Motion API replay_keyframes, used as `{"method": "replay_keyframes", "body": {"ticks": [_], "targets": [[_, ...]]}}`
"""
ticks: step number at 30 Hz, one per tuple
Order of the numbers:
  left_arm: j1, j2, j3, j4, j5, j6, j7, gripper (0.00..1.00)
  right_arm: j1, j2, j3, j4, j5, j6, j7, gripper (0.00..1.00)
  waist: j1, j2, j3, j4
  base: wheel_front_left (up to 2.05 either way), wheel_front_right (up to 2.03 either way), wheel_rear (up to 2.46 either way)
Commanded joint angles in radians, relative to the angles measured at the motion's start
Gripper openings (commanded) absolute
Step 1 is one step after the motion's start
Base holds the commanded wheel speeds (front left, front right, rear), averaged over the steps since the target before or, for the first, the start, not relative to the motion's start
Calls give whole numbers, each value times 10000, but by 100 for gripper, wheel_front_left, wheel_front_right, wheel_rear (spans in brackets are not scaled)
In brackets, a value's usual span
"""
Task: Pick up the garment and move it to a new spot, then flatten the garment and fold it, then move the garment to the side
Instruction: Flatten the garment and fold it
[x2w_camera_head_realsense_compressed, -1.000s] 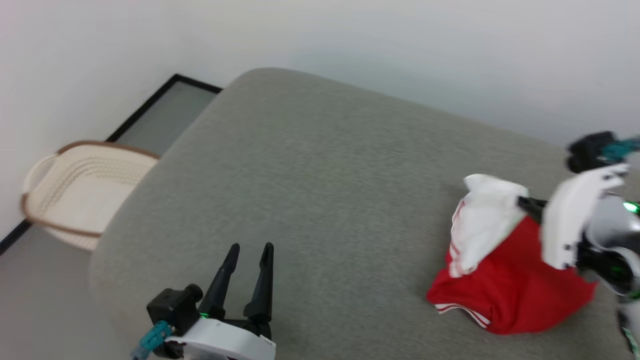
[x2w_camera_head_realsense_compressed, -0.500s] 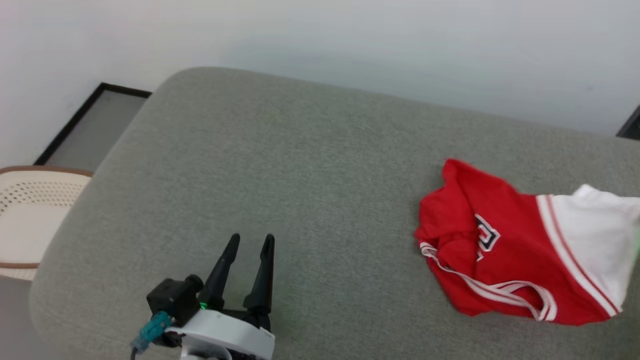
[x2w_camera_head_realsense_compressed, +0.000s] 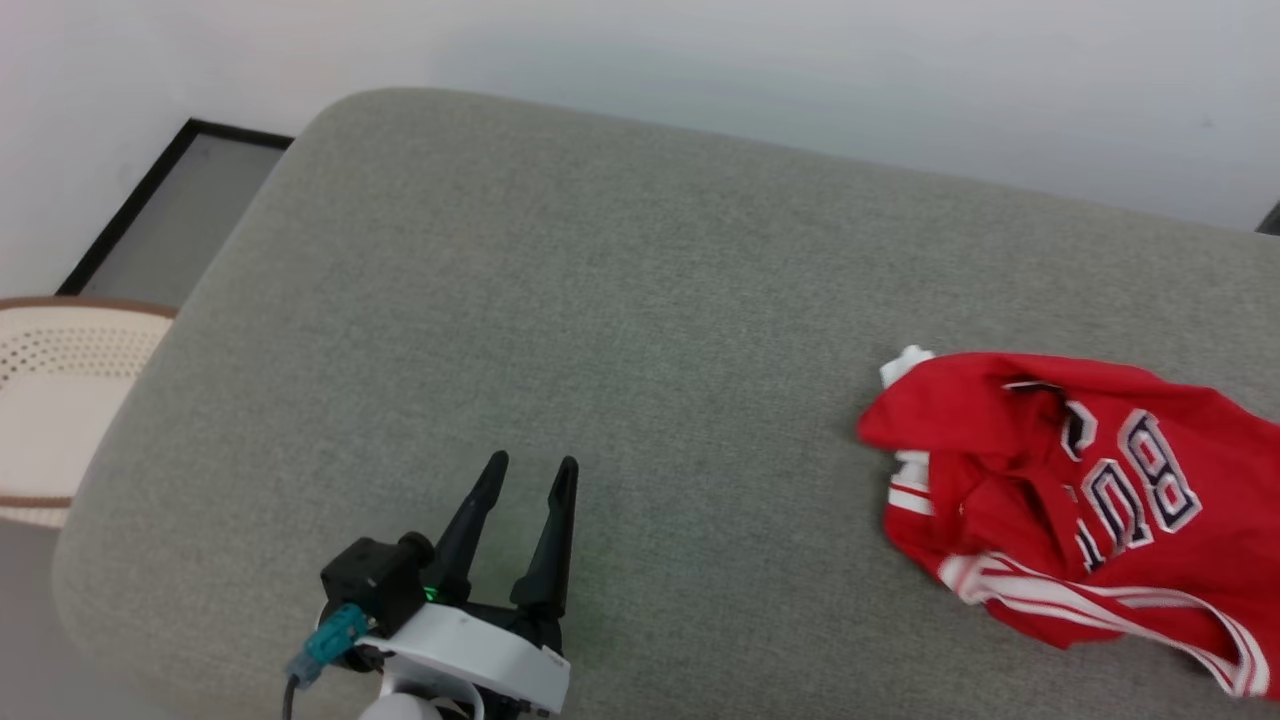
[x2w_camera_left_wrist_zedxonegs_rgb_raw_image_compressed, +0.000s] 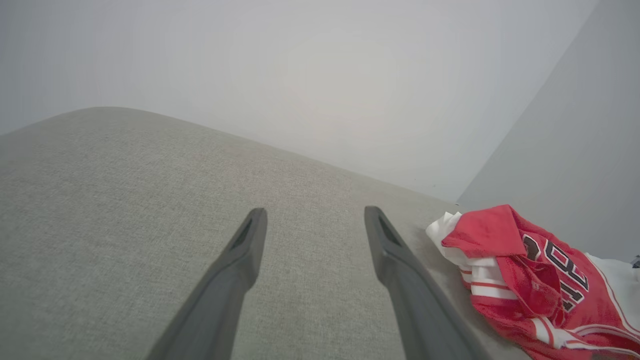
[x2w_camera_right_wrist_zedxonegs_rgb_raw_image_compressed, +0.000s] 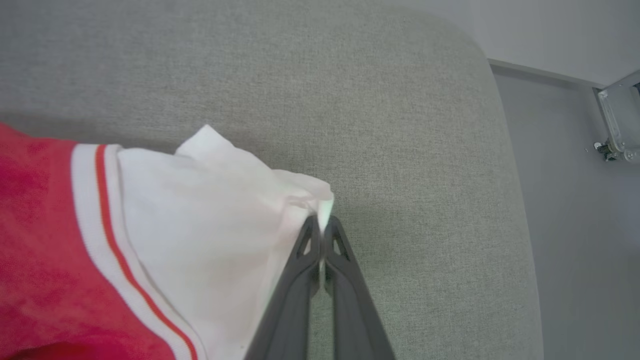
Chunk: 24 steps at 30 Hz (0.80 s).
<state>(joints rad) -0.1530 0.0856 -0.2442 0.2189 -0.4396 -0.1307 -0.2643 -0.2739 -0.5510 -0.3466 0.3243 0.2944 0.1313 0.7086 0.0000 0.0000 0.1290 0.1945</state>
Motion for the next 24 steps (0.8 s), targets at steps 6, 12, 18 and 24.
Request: {"method": "replay_keyframes", "body": {"ticks": [6, 12, 18, 24], "targets": [[-105, 105, -69, 26, -18, -1, 1, 100, 151, 419, -620, 1270, -455, -11, -335, 0, 0, 0, 250, 256, 0, 0, 0], [-258, 180, -179, 59, -4, -1, 1, 100, -415, 734, -706, 2549, -876, -11, -591, 0, 0, 0, 417, 312, 0, 0, 0], [-386, 223, -328, 142, 26, -1, 1, 100, -1034, 867, -760, 3922, -1349, -9, -921, 21, 0, 0, 465, 369, 0, 0, 0], [-224, 205, -316, 203, 57, -1, 1, 100, -1568, 889, -627, 4577, -1611, 12, -1201, 100, 0, 0, 200, 251, 0, 0, 0]]}}
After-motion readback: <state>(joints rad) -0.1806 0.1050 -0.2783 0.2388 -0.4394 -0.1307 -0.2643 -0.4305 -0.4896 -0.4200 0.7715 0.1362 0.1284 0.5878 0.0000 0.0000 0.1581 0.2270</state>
